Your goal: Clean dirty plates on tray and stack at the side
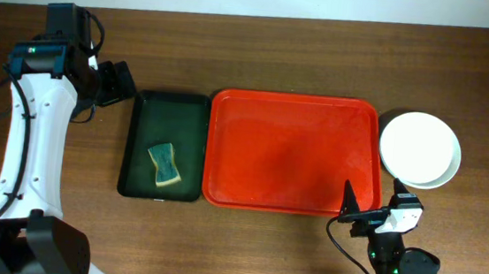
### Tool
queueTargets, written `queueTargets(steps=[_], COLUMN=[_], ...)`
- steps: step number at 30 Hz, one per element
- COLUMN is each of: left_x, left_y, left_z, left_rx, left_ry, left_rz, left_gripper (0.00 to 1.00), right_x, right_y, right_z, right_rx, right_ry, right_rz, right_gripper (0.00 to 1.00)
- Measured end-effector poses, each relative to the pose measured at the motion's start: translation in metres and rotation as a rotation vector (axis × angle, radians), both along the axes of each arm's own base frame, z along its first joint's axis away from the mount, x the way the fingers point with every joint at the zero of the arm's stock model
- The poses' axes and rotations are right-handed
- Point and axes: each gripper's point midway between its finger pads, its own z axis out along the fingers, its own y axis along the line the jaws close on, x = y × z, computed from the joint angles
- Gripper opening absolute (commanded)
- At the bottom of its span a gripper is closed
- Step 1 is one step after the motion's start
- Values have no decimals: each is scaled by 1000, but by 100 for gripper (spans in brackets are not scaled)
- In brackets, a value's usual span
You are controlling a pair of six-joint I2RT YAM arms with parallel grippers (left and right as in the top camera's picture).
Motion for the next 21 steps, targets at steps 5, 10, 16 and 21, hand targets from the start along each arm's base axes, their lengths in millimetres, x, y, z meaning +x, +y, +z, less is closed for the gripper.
queueTargets(steps=[5, 10, 16, 21], left_x=[0, 0, 0, 0], left_y=[0, 0, 0, 0], left_z=[0, 0, 0, 0], left_rx=[0, 0, 0, 0], left_ry=[0, 0, 0, 0], left_rz=[0, 0, 0, 0], left_gripper=[99, 99, 99, 99], right_x=[0, 0, 0, 0], right_y=[0, 0, 0, 0], right_z=[0, 0, 0, 0], right_rx=[-1, -5, -7, -7], right_ry=[0, -1, -1, -1], right_rz=[0, 0, 0, 1], right_gripper=[99, 98, 98, 98])
